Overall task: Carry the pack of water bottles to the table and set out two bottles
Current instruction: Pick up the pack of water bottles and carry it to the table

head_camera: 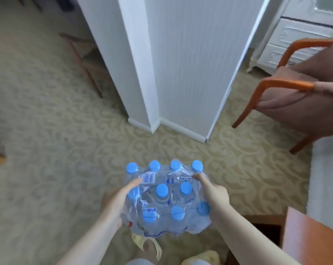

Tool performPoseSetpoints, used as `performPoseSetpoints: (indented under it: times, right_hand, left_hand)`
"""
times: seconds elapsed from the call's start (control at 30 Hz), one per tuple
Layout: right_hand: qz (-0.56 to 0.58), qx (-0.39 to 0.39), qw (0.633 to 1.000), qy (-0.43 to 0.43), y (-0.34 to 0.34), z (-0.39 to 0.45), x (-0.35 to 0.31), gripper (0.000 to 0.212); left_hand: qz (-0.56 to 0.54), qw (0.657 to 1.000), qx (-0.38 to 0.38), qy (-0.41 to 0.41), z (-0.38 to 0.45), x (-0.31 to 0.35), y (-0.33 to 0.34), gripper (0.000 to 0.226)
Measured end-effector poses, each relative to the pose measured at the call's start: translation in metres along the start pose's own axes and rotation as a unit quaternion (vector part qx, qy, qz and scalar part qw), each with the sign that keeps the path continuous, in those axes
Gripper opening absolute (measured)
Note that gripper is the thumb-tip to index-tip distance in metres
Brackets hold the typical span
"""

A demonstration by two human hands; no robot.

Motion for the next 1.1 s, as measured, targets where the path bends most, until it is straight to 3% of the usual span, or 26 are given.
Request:
performPoseSetpoints:
  times: [0.07,0.23,0.3,0.67,0.8,0.87,1.0,1.1]
  right_hand:
    - [-0.022,-0.024,0.999,-0.014,0.052,-0.016,-0.025,0.053]
    - [-0.069,-0.055,0.996,-0.028,0.173,-0.057,-0.070,0.061]
    - [-0.080,-0.062,0.994,-0.041,0.212,-0.072,-0.085,0.059]
    - [-0.135,-0.116,0.977,-0.116,0.402,-0.089,-0.206,0.033]
    - [-0.174,-0.128,0.969,-0.117,0.470,-0.088,-0.257,0.026]
    - [-0.185,-0.131,0.967,-0.119,0.507,-0.092,-0.283,0.029]
    - [-0.202,-0.131,0.963,-0.123,0.582,-0.105,-0.327,0.044]
    - [-0.198,-0.145,0.962,-0.121,0.646,-0.114,-0.357,0.059]
  left_hand:
    - [-0.049,0.998,0.043,0.011,0.010,0.016,-0.047,0.103]
    - [-0.111,0.980,0.155,0.061,0.044,0.065,-0.155,0.046]
    - [-0.122,0.973,0.185,0.066,0.060,0.084,-0.186,0.034]
    - [-0.170,0.953,0.246,0.048,0.172,0.172,-0.288,0.041]
    - [-0.189,0.946,0.256,0.059,0.223,0.215,-0.315,0.088]
    - [-0.198,0.941,0.265,0.071,0.247,0.238,-0.333,0.097]
    - [-0.203,0.933,0.286,0.084,0.291,0.284,-0.376,0.071]
    - [-0.227,0.928,0.281,0.091,0.334,0.316,-0.414,0.086]
Point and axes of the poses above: each hand's wrist, its own z-axis towards the middle knuckle, its own y-axis out of the palm, x = y × z, the point moved 5 cm from there along z, towards the middle knuckle, and after that the axes turned 14 degrees about y, right-handed, at the moved point
